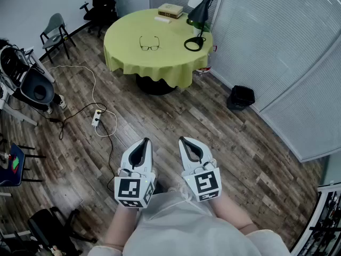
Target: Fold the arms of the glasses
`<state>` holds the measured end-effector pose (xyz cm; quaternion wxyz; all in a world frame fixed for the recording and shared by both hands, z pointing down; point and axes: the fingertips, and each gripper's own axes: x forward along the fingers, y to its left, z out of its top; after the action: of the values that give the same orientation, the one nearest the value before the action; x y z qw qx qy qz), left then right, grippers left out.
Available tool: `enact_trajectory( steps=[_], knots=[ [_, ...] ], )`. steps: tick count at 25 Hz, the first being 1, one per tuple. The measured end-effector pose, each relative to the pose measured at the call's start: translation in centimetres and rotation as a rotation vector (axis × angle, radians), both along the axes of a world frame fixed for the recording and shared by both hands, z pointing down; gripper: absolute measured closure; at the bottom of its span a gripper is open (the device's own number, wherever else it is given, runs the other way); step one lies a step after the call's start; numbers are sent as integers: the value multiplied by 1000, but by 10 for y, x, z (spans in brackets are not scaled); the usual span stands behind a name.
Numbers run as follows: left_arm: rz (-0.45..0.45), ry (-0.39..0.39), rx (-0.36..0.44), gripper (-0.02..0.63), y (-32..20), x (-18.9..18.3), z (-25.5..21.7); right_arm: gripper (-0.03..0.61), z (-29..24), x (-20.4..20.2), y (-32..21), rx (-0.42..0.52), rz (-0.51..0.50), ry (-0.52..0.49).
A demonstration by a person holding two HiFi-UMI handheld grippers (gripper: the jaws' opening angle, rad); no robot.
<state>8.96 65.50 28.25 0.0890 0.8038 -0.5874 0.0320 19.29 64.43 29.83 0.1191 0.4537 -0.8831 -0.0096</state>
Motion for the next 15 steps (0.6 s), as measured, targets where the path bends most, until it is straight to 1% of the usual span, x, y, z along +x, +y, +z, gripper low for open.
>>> enact_trajectory(
  steps=[8, 15],
  knots=[
    [5, 11, -21, 607, -16, -9, 6, 578, 7, -9, -13, -33, 5, -7],
    [26, 15, -51, 607, -36, -21, 17, 580, 20, -18, -37, -86, 50, -24]
  ],
)
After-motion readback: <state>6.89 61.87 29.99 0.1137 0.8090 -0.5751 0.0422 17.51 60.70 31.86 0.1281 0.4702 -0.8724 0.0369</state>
